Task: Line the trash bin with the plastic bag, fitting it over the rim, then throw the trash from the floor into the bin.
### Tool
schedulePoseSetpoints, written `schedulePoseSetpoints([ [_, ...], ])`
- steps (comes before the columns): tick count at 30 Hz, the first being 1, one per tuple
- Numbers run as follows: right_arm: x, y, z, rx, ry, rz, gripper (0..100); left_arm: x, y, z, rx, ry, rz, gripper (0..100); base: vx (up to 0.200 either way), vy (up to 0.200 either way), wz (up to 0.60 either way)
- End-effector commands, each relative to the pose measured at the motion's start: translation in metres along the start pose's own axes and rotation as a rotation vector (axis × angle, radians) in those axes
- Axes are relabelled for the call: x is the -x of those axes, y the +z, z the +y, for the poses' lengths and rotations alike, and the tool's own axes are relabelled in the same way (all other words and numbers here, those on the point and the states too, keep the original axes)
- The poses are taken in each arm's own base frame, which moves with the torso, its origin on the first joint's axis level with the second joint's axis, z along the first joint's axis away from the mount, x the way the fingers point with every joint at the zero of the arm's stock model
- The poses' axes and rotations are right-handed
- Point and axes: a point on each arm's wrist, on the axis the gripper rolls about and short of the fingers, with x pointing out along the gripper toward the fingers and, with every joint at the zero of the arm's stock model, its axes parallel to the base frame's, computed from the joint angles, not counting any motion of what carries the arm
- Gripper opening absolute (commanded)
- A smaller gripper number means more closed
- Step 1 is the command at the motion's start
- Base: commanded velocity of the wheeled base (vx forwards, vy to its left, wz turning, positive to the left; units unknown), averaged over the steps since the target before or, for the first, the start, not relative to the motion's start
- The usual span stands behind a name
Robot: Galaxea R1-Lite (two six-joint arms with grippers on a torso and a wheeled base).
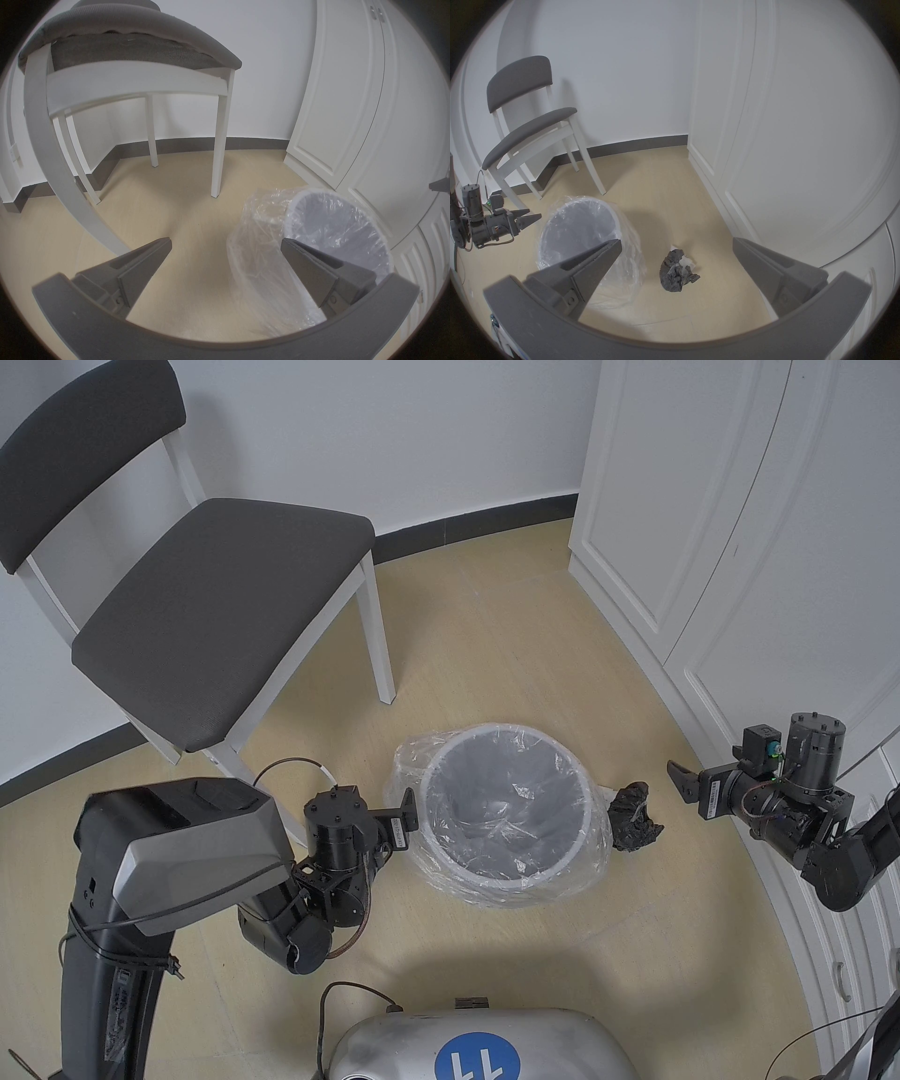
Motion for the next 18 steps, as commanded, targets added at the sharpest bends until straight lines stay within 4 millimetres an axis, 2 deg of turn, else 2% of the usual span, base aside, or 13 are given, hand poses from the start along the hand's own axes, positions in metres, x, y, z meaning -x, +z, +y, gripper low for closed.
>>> schedulePoseSetpoints([
  [1, 0.000, -0.005, 0.009, 0.014, 0.026, 0.019, 100, -0.004, -0.016, 0.003, -0.016, 0.009, 0.031, 100, 0.000, 0.000, 0.00],
  [12, -0.004, -0.012, 0.020, 0.026, 0.031, 0.043, 100, -0.013, -0.036, 0.011, -0.025, 0.029, 0.062, 100, 0.000, 0.000, 0.00],
  [18, -0.014, -0.021, 0.020, 0.031, 0.024, 0.074, 100, -0.018, -0.056, 0.012, -0.038, 0.031, 0.093, 100, 0.000, 0.000, 0.00],
])
